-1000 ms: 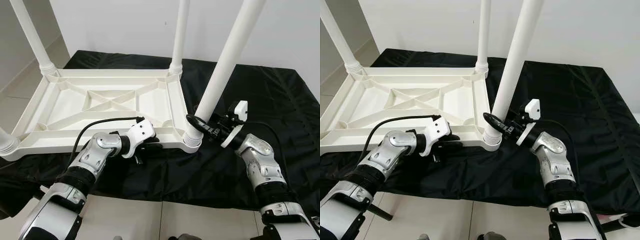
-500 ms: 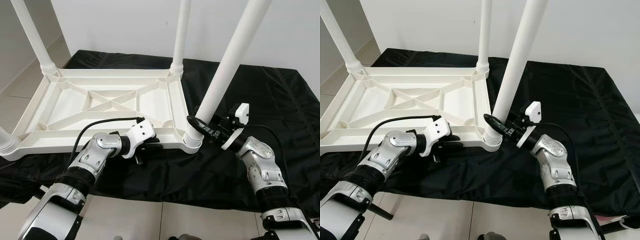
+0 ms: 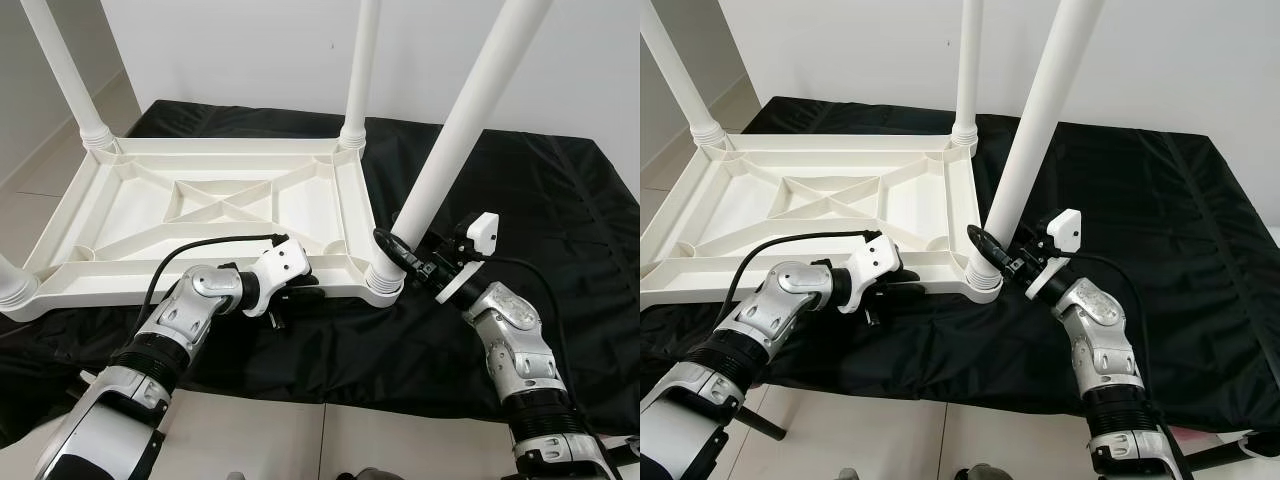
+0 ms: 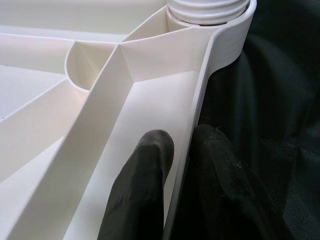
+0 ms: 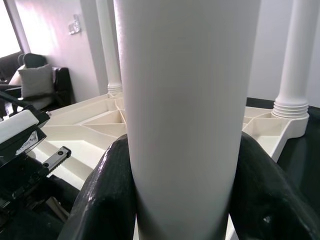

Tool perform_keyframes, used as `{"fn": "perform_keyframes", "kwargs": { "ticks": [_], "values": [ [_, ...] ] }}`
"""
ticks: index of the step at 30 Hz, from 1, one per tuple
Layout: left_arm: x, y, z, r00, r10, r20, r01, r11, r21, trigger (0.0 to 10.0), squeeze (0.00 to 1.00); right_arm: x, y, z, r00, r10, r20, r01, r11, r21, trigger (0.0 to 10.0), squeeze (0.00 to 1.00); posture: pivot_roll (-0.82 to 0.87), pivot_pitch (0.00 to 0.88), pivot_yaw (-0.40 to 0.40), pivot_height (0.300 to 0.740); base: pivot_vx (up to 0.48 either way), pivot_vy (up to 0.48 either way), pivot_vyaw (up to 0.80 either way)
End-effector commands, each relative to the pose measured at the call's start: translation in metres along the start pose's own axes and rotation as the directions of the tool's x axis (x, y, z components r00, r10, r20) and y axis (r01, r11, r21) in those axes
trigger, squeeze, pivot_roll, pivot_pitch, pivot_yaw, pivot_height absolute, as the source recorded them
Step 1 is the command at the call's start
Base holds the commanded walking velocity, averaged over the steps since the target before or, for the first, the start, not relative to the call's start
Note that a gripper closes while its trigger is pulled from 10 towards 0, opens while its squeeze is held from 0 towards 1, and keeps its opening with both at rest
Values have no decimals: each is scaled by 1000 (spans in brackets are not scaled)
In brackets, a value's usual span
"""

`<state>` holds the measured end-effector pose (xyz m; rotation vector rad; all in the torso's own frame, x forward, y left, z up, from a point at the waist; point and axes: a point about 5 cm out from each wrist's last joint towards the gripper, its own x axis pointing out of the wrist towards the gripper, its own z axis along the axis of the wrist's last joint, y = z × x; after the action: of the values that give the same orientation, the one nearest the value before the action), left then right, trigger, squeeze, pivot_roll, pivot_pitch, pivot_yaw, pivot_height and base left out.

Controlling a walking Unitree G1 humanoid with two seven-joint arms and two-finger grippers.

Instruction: Building children table

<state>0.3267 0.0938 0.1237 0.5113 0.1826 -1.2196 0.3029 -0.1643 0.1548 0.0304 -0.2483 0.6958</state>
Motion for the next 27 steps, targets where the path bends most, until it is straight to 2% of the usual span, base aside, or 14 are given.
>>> {"fn": "perform_keyframes", "kwargs": {
  "ticks": [1,14,17,27],
  "values": [
    [3,-9,14,986,-161,35,158,985,73,10000,0,-13,0,-25,990,-58,-132,64,997,39,10000,0,-90,21,-1,740,0,0,0],
    [4,-9,15,986,-162,37,159,984,75,10000,0,-11,9,-20,988,-90,-126,91,996,-3,10000,0,-95,24,-2,740,0,0,0],
    [4,-8,15,986,-161,38,158,985,74,10000,0,-10,10,-17,984,-125,-131,121,992,-40,10000,0,-95,27,-4,740,0,0,0],
    [4,-9,15,986,-165,37,161,984,75,10000,0,-10,14,-15,972,-203,-116,199,979,-44,10000,0,-95,32,-3,740,0,0,0]
  ]
}}
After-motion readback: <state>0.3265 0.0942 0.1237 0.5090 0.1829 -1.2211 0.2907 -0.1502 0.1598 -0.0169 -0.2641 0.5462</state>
